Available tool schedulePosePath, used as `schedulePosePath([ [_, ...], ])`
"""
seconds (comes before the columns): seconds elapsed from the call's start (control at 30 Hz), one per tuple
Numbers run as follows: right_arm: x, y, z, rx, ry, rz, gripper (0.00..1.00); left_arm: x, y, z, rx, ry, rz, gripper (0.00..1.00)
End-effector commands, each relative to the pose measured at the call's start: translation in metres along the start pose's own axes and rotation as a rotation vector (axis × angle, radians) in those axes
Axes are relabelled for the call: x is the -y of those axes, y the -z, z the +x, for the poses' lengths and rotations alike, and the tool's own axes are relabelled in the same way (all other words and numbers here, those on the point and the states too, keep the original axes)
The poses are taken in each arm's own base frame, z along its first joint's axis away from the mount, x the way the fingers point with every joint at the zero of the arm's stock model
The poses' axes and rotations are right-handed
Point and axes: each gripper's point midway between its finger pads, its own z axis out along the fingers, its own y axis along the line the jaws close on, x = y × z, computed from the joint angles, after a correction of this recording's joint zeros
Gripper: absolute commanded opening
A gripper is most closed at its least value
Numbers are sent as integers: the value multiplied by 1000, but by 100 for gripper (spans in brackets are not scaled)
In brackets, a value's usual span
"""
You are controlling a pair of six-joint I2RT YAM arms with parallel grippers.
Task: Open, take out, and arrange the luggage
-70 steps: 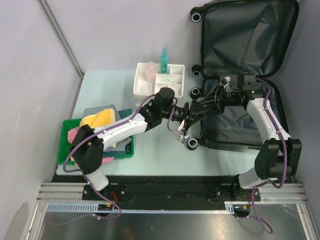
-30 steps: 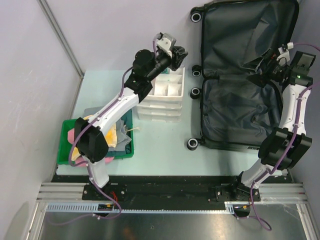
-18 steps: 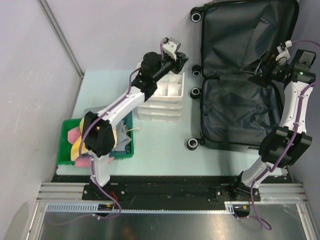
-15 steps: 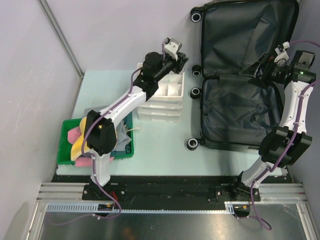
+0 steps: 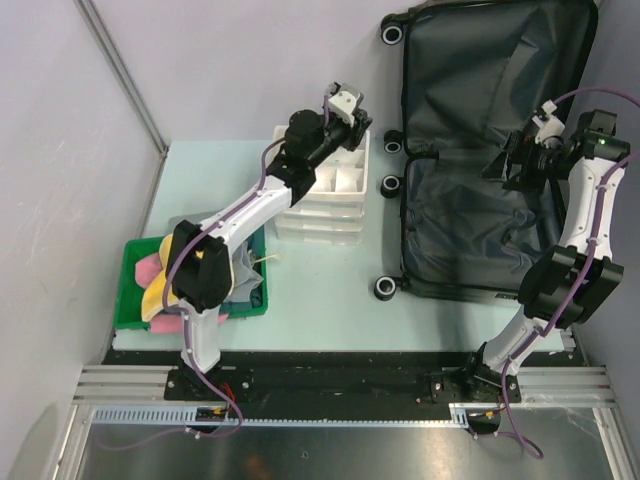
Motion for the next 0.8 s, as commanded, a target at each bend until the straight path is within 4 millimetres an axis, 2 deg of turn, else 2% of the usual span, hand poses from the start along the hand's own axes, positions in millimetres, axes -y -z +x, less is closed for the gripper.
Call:
schedulePosePath([
  [0.0, 20, 8, 24, -118, 160, 130, 100, -16, 16, -15, 12, -21, -50, 11],
  [0.17, 35, 7, 47, -190, 193, 183, 100, -15, 17, -9, -1, -14, -48, 10],
  [0.2, 39, 7, 56, -210, 185, 191, 100, -15, 17, -8, -3, -9, -49, 12],
  [0.23, 48, 7, 63, -237, 185, 222, 100, -14, 17, -7, -4, -7, -48, 19],
  [0.3, 60, 9, 76, -283, 201, 264, 100, -15, 18, -9, -1, -7, -49, 23],
  [0.33, 75, 10, 98, -358, 185, 313, 100, -15, 18, -9, -1, -5, -48, 24],
  [0.4, 90, 15, 123, -448, 208, 357, 100, -16, 20, -12, 5, -9, -49, 27],
  [0.43, 104, 19, 148, -534, 197, 403, 99, -17, 20, -13, 6, -11, -50, 28],
  [0.47, 110, 22, 161, -574, 198, 420, 99, -17, 20, -12, 3, -9, -51, 28],
  [0.53, 123, 29, 176, -622, 220, 463, 98, -19, 21, -12, 3, -8, -56, 29],
  [0.57, 127, 30, 191, -655, 199, 461, 98, -19, 22, -12, 3, -7, -56, 30],
  [0.67, 138, 29, 209, -694, 161, 472, 98, -19, 23, -10, -1, 0, -51, 36],
  [0.77, 152, 26, 221, -708, 155, 500, 98, -17, 25, -10, -3, 2, -41, 57],
])
